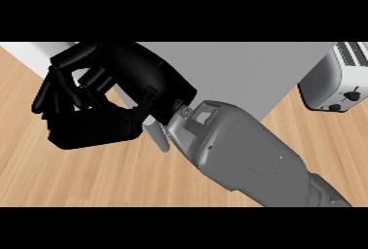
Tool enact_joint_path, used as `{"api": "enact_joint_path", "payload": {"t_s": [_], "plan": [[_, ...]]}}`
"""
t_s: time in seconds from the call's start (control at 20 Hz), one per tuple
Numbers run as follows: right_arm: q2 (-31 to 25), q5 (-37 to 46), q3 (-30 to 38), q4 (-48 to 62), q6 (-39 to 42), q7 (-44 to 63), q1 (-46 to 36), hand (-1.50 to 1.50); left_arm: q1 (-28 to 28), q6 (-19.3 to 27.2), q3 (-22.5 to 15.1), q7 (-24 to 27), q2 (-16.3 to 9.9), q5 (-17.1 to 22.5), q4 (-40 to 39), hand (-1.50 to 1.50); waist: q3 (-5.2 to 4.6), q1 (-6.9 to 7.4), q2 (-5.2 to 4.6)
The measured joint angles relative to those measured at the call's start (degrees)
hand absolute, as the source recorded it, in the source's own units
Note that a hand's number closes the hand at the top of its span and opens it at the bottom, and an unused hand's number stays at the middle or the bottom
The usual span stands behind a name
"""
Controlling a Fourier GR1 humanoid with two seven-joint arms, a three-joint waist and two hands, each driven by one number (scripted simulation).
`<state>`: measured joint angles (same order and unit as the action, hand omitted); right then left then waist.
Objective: Pick up the wine, place it into the cabinet and close the cabinet
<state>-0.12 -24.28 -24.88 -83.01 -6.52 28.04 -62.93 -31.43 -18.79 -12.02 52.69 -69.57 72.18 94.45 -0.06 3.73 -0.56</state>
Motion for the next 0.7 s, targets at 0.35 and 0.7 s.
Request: {"api": "enact_joint_path", "payload": {"t_s": [0.35, 0.7], "plan": [[-0.1, -11.2, -1.1, 10.1, 19.1, 4.9, -2.7, 1.5, -0.8, -1.4, 2.9, -1.6, 0.6, 0.1, -0.1, -1.5, -0.01, 0.34, 0.04], [0.1, -17.8, -0.1, 21.6, 29.0, 3.9, -4.4, 1.5, -3.4, -3.6, 6.7, -3.6, 2.0, 0.0, -0.6, -1.5, 0.02, -0.41, 0.3]]}}
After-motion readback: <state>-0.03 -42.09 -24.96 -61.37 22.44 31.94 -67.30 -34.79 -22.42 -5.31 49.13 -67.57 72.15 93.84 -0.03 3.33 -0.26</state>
